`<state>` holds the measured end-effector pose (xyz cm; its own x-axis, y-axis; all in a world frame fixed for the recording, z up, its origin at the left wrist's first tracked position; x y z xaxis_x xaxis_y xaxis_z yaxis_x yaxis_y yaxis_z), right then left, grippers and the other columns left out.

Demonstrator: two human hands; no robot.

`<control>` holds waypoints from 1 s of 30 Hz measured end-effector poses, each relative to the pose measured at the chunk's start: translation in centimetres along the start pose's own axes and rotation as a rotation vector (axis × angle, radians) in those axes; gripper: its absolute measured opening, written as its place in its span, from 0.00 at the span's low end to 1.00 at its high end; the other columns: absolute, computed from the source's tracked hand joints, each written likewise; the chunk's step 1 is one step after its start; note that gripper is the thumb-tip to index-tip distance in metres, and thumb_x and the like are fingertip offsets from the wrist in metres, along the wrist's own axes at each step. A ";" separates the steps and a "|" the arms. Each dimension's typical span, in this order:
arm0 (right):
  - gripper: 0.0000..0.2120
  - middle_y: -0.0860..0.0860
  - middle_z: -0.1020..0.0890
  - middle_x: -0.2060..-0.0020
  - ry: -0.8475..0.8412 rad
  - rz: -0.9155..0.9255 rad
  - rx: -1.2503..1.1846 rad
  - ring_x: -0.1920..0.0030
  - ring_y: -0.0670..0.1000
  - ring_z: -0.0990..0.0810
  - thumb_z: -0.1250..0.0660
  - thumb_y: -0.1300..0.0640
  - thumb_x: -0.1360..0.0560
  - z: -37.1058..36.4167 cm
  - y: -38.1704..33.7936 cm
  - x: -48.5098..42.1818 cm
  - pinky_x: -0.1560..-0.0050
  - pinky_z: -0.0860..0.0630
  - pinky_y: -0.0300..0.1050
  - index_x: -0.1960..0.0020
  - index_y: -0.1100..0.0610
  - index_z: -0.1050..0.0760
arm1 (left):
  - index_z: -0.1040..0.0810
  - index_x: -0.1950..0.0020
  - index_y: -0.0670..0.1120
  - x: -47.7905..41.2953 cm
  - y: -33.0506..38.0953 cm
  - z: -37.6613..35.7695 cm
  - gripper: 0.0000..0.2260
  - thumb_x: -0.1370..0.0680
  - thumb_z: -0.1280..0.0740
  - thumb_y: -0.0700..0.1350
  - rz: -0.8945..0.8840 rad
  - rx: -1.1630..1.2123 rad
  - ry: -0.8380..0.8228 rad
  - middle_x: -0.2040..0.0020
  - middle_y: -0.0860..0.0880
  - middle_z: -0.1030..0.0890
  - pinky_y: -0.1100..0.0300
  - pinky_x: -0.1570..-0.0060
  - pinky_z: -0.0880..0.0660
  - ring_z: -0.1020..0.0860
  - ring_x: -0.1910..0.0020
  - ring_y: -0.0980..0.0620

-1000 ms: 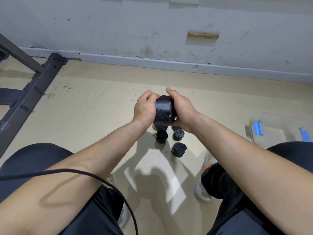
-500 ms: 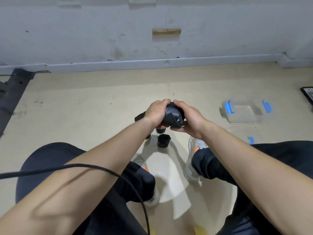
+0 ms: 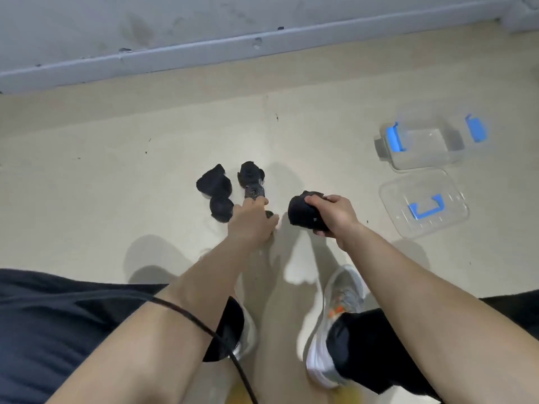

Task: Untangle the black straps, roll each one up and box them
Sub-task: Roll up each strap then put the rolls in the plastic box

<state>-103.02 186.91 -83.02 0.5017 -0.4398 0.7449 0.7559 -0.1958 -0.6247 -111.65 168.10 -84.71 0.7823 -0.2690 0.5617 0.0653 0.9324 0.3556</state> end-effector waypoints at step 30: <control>0.16 0.54 0.40 0.32 0.376 0.148 0.518 0.52 0.59 0.18 0.26 0.48 0.30 16.7 -8.5 -19.4 0.50 0.26 0.45 0.50 0.55 0.26 | 0.28 0.34 0.56 -14.9 15.0 -1.8 0.27 0.31 0.24 0.46 -0.199 0.421 -0.007 0.41 0.54 0.23 0.59 0.51 0.26 0.23 0.45 0.52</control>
<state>-112.19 211.73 -88.22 0.5058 -0.7242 0.4687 0.8421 0.2966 -0.4504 -121.20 186.49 -89.05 0.7756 -0.4359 0.4566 -0.0446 0.6836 0.7285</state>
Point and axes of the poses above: each hand's wrist, its own x-axis away from the middle knuckle, its own z-axis out of the back of the hand, y = z × x, the point moved 8 cm from there along -x, towards the middle knuckle
